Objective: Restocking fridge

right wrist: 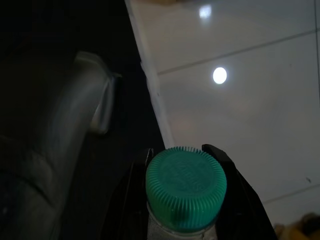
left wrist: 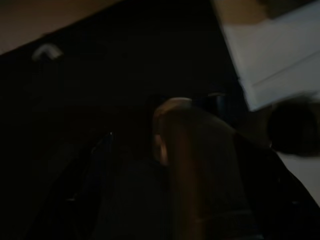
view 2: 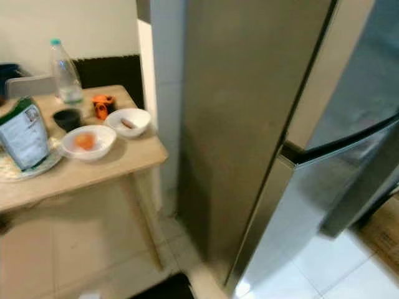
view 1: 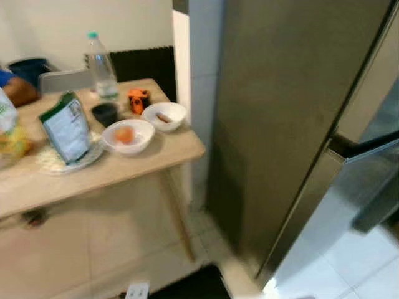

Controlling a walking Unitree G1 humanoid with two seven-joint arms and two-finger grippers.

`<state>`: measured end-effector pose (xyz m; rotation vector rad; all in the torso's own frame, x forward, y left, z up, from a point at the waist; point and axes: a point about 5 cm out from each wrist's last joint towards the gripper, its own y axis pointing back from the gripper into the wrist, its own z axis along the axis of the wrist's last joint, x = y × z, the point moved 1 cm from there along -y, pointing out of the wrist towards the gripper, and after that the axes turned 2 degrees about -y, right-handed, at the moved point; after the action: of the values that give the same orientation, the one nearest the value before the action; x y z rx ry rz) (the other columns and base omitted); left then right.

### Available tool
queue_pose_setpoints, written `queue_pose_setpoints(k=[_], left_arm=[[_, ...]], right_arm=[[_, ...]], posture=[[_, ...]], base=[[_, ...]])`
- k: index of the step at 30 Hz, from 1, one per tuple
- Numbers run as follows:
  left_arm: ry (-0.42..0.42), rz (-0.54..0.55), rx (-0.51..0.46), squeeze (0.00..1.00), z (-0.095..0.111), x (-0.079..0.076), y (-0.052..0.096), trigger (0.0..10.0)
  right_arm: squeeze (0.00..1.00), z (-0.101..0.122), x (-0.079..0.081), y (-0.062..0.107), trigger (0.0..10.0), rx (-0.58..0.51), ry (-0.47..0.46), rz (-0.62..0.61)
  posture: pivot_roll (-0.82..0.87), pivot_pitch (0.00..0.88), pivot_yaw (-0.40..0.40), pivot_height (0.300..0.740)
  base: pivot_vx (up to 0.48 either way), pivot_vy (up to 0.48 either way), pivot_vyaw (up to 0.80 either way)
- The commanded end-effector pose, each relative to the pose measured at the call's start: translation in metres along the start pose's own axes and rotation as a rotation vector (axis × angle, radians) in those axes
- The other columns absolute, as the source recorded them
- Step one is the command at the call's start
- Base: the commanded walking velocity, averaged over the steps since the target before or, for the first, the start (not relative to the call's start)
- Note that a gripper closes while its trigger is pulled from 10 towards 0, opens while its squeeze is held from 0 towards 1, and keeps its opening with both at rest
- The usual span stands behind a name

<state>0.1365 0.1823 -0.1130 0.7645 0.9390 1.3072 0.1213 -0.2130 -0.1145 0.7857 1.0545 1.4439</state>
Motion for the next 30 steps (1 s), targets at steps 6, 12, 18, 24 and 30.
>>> queue_pose_setpoints(k=[6,12,18,24,30], left_arm=[[0.025,0.009,-0.011,0.0,0.002,0.001,0.0,10.0],[0.03,0.012,-0.011,0.0,0.001,0.003,0.001,10.0],[0.037,0.013,-0.013,0.0,0.001,0.004,0.001,10.0],[0.037,0.018,-0.013,0.0,0.001,0.005,0.001,10.0],[0.031,0.015,-0.014,0.0,0.002,0.003,0.001,10.0]], right_arm=[[0.0,0.005,-0.007,0.0,10.0,-0.009,-0.011,-0.023],[0.0,0.007,-0.006,0.0,10.0,-0.011,-0.025,-0.014],[0.0,0.008,-0.004,-0.001,10.0,-0.01,-0.029,-0.009],[0.0,0.011,-0.003,-0.001,10.0,-0.022,-0.033,-0.007],[0.0,0.013,-0.003,-0.001,10.0,-0.032,-0.041,-0.01]], posture=[[-0.04,0.0,-0.021,0.74],[-0.04,0.0,-0.02,0.74],[-0.04,0.002,-0.021,0.74],[-0.04,0.005,-0.018,0.74],[-0.04,0.003,-0.018,0.74]], base=[[0.0,0.0,0.0],[0.0,0.0,-0.31],[0.0,0.0,-0.79],[0.0,0.0,-0.79],[0.0,0.0,-0.26]])
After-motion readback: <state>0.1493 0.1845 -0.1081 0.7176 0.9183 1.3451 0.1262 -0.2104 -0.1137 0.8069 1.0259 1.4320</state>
